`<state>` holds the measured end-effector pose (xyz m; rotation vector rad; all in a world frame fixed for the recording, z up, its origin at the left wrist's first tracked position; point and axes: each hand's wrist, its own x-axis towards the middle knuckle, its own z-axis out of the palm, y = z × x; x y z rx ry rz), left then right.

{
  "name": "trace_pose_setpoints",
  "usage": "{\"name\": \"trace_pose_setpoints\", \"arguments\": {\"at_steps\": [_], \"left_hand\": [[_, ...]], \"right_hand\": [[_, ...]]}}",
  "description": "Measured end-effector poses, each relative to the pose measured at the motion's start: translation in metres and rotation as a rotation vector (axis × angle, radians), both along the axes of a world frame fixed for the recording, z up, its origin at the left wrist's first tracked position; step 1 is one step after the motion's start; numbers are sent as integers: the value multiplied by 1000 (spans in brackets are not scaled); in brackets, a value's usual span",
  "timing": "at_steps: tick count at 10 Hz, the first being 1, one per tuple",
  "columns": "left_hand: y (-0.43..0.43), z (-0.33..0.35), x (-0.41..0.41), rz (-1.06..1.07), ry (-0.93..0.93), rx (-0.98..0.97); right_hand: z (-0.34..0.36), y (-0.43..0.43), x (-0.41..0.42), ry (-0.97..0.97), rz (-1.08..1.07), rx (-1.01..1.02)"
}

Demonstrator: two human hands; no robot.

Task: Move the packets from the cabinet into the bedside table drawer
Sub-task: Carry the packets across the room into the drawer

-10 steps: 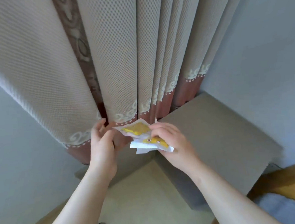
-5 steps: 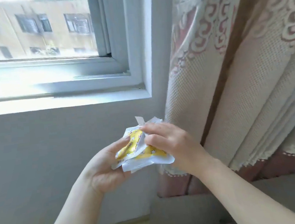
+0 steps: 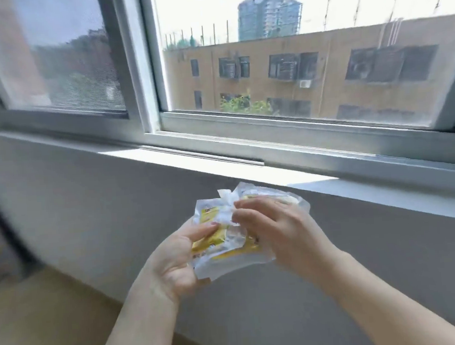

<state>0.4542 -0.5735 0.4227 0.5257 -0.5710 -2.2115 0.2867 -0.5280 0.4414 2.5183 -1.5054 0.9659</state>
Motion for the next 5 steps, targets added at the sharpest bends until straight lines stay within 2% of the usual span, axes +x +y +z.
{"name": "trace_pose_setpoints", "arguments": {"at_steps": [1,2,3,4,5], "left_hand": [[-26,-9,64,224,-418,-168],[-36,-13,117,428,-337,-141],[-40,-11,152,404,-134,-14],[-51,-21,192,571,-202,-22],[-59,-22,221,704,-212,-45]], "right_hand": [[-23,-67,49,107,237,-512],[-26,-102,112,113,415,-436],[-28,-122,149,98,544,-346],[-31,-149,198,83,716,-299],[-38,-174,232,90,796,-314]]}}
